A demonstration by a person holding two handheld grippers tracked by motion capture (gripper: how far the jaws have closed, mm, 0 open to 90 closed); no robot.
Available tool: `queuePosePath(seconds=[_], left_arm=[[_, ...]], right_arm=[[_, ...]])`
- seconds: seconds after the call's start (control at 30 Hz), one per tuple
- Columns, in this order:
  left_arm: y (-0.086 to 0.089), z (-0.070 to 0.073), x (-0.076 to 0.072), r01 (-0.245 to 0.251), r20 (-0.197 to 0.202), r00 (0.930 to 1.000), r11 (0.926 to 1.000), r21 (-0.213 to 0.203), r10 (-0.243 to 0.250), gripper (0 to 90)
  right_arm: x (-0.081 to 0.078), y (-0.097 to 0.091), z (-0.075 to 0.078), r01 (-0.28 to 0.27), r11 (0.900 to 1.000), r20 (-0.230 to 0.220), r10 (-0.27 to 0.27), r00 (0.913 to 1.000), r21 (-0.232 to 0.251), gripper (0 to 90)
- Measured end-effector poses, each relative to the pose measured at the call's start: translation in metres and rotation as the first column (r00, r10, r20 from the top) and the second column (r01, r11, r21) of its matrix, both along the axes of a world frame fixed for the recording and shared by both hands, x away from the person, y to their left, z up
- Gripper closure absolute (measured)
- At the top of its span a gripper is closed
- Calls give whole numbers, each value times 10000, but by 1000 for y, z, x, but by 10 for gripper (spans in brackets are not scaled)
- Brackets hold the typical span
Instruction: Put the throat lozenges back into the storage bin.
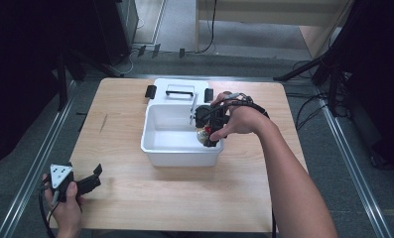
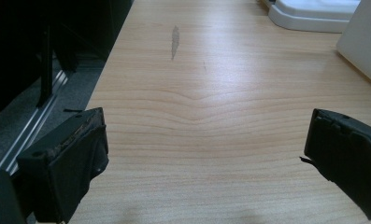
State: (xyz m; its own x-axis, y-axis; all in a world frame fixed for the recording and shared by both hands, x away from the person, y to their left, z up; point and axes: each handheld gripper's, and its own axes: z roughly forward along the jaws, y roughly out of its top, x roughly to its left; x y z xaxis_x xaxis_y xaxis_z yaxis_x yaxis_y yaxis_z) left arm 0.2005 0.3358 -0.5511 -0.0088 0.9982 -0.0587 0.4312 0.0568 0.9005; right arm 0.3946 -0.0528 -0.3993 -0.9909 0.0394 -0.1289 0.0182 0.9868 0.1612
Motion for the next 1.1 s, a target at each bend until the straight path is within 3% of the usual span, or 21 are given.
queuePosePath(seconds=[0.4,1.1], left_arm=[[0,0,0,35,-3,10000,10000,29,-35,1],[-1,0,-1,46,-4,10000,10000,48,-46,1]], right_arm=[[2,3,-11,24,9997,-26,-25,10000,-226,208],[3,11,-27,-391,9948,102,402,9991,-941,207]])
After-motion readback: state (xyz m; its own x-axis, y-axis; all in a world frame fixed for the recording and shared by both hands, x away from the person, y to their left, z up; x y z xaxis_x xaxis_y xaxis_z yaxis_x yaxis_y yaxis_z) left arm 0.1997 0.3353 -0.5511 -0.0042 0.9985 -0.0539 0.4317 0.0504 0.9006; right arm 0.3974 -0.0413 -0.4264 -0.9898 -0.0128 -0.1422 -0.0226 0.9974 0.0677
